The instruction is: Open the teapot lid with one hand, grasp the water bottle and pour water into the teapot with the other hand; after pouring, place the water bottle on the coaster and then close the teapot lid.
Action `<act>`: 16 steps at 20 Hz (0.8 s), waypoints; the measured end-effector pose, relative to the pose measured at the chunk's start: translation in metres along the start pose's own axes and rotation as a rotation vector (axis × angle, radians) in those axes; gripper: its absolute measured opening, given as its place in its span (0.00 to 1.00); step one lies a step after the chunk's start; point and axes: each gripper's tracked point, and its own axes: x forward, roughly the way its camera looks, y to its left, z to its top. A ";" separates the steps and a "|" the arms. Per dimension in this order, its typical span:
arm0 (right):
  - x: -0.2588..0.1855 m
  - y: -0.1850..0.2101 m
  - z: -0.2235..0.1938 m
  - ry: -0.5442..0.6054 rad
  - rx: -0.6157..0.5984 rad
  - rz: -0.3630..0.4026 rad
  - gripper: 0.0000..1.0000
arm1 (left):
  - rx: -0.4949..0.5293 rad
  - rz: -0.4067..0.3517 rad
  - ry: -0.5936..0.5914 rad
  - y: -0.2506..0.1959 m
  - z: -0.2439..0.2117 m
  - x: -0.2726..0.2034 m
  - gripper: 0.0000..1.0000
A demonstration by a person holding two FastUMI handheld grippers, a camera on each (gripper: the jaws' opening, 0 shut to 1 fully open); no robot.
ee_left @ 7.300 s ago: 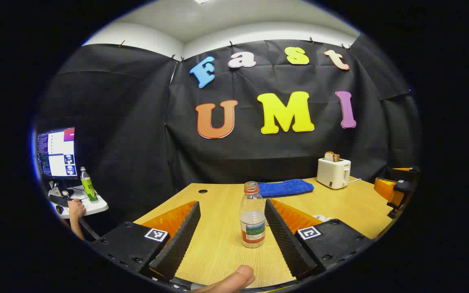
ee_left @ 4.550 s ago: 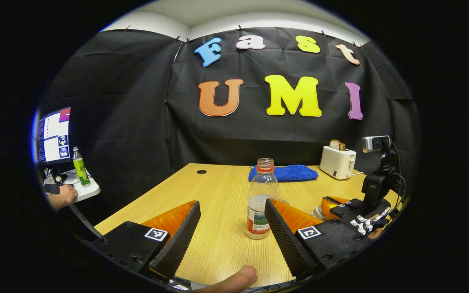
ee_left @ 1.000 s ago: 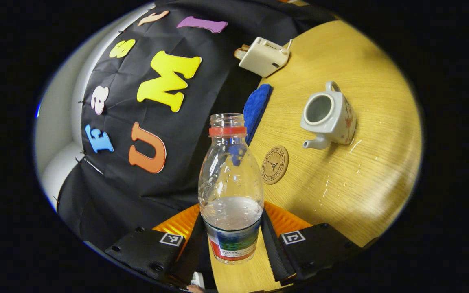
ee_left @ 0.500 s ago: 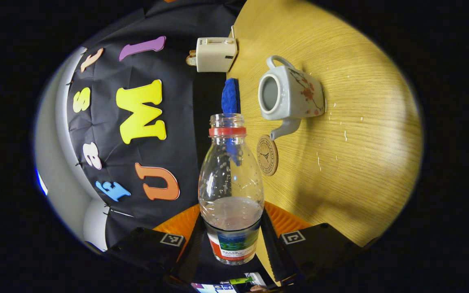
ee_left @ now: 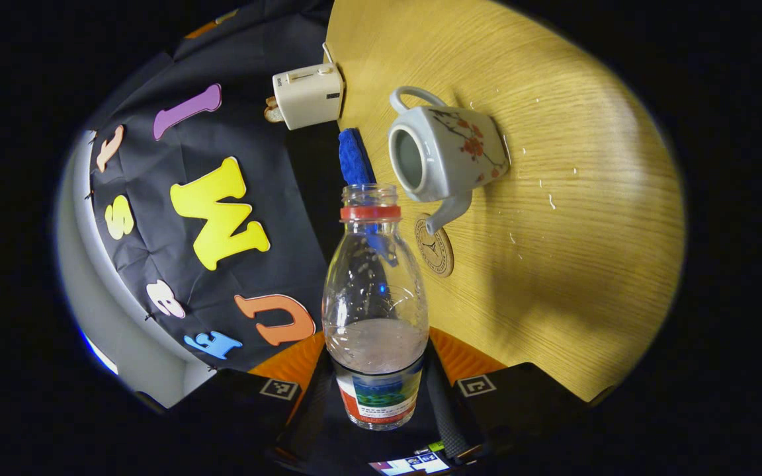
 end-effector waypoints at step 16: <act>-0.005 -0.019 0.008 -0.006 0.018 -0.019 0.00 | 0.290 0.048 0.038 0.042 0.010 -0.003 0.76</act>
